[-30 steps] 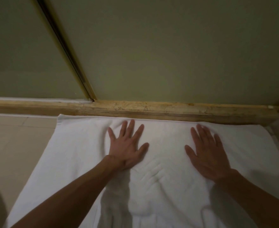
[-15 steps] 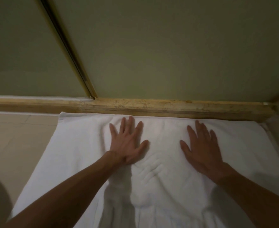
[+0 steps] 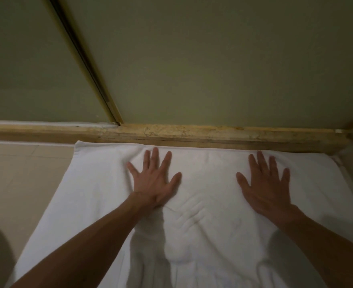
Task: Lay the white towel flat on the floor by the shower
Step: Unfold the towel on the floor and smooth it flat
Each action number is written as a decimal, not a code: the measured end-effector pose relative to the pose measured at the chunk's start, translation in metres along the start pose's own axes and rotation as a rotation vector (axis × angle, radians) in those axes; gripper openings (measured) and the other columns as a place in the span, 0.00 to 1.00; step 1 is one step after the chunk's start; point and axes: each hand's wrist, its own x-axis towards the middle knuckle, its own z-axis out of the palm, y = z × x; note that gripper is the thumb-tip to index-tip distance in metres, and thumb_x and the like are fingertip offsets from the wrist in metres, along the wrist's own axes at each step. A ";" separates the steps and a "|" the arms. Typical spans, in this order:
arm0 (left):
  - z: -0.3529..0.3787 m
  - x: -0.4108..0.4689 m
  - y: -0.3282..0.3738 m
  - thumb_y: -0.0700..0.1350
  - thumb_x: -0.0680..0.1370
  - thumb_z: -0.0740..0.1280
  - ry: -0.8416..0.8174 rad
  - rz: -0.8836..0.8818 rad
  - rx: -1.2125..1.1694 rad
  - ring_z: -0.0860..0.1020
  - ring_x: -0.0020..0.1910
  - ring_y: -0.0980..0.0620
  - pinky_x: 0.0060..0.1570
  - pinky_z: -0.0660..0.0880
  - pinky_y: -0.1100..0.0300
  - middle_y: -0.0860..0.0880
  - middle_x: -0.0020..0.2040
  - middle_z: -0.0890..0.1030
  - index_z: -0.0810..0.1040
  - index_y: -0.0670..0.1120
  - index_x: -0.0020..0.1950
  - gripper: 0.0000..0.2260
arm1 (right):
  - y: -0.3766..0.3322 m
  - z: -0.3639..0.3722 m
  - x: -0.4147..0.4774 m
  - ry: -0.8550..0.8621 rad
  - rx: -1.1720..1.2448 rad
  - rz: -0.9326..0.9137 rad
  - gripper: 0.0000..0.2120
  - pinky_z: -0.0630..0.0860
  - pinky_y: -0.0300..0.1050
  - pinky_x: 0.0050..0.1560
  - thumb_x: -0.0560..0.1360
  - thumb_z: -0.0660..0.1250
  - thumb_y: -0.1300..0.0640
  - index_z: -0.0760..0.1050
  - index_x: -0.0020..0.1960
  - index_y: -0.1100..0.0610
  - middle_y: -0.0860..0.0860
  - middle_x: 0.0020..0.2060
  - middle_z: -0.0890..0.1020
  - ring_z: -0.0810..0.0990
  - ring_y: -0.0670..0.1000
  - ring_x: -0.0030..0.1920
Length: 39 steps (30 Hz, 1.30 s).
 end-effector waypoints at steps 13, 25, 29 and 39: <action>-0.010 -0.010 -0.024 0.73 0.72 0.38 0.006 -0.009 0.039 0.36 0.76 0.41 0.68 0.32 0.34 0.43 0.79 0.39 0.39 0.56 0.77 0.37 | -0.054 -0.030 -0.021 0.045 0.050 -0.132 0.32 0.48 0.57 0.75 0.77 0.47 0.37 0.53 0.76 0.54 0.57 0.76 0.56 0.54 0.58 0.75; -0.021 -0.016 -0.079 0.67 0.77 0.39 -0.054 -0.169 -0.055 0.36 0.77 0.46 0.72 0.37 0.37 0.49 0.79 0.37 0.37 0.54 0.78 0.33 | -0.227 -0.020 -0.016 -0.074 0.102 -0.688 0.28 0.38 0.55 0.75 0.81 0.43 0.47 0.39 0.78 0.53 0.54 0.78 0.41 0.37 0.54 0.77; -0.015 -0.016 -0.093 0.70 0.72 0.35 -0.034 -0.108 -0.015 0.34 0.76 0.49 0.68 0.30 0.36 0.52 0.79 0.38 0.37 0.58 0.77 0.35 | -0.233 -0.003 -0.016 -0.023 0.007 -0.684 0.30 0.37 0.58 0.75 0.80 0.40 0.42 0.39 0.78 0.53 0.55 0.78 0.41 0.37 0.56 0.76; -0.011 -0.021 -0.127 0.71 0.73 0.35 0.027 -0.135 0.039 0.36 0.77 0.48 0.67 0.31 0.31 0.52 0.79 0.38 0.40 0.59 0.77 0.34 | -0.223 0.005 -0.009 0.005 0.054 -0.602 0.33 0.39 0.60 0.74 0.75 0.38 0.34 0.41 0.77 0.45 0.52 0.78 0.41 0.37 0.55 0.77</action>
